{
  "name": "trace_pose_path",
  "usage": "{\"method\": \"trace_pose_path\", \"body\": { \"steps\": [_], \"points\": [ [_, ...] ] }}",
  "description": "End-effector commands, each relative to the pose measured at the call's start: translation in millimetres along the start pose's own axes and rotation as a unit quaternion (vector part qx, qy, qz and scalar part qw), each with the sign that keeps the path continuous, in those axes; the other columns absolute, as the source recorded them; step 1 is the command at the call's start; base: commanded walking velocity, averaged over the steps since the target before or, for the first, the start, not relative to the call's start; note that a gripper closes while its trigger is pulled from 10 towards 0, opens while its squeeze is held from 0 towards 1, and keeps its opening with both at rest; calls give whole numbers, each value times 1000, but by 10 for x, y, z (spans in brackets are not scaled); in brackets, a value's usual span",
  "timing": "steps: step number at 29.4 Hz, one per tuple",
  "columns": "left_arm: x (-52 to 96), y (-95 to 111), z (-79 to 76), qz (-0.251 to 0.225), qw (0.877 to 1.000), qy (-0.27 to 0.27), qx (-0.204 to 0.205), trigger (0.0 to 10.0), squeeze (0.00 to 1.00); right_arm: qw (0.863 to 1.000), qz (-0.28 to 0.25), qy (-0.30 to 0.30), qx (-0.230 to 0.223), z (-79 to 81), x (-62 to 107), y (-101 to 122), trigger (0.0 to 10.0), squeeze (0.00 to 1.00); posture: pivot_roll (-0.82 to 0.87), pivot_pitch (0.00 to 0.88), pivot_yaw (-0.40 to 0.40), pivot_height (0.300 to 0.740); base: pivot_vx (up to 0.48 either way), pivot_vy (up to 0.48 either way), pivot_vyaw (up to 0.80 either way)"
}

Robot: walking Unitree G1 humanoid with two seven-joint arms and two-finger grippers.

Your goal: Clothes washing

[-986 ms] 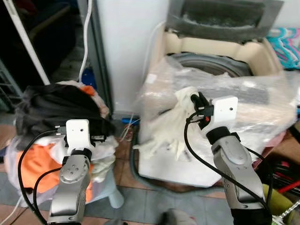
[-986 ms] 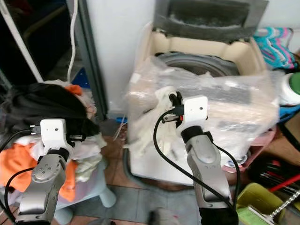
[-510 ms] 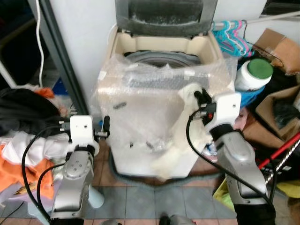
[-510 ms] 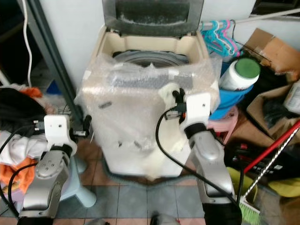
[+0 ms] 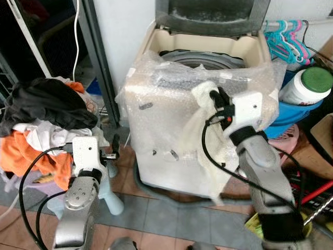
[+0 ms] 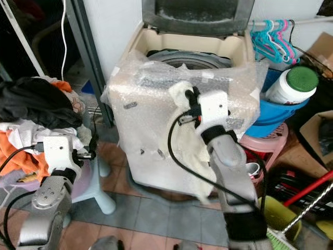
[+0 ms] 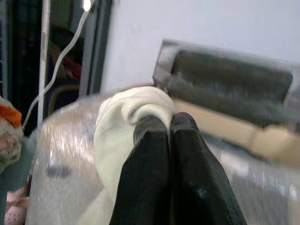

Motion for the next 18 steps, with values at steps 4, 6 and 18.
{"method": "trace_pose_path", "body": {
  "steps": [4, 6, 18],
  "points": [
    [-25, 47, -34, -12, 1000, -1, 3, 10000, 0, 998, -48, 41, 13, 64, -174, 189, 10000, 0, -66, 0, -6, 740, 405, 0, 0],
    [-13, 32, -57, -10, 1000, -5, 3, 10000, 0, 995, -69, 63, 30, 96, -246, 284, 10000, 0, -64, 0, -6, 740, 431, 0, 0],
    [-25, 28, -90, -10, 1000, -7, 10, 10000, 0, 988, -120, 82, 48, -130, -608, 613, 10000, 0, -63, 0, -11, 740, 448, 0, 0]
  ]
}}
Point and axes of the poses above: a point about 5 cm out from each wrist's last joint towards the gripper, its own x axis pointing back from the gripper into the wrist, its own y axis along the axis of the wrist's last joint, z = x × y, the point moved 3 cm from there along -x, pointing out of the wrist towards the gripper, and after that the axes turned 11 degrees about x, right-handed, at the moved point
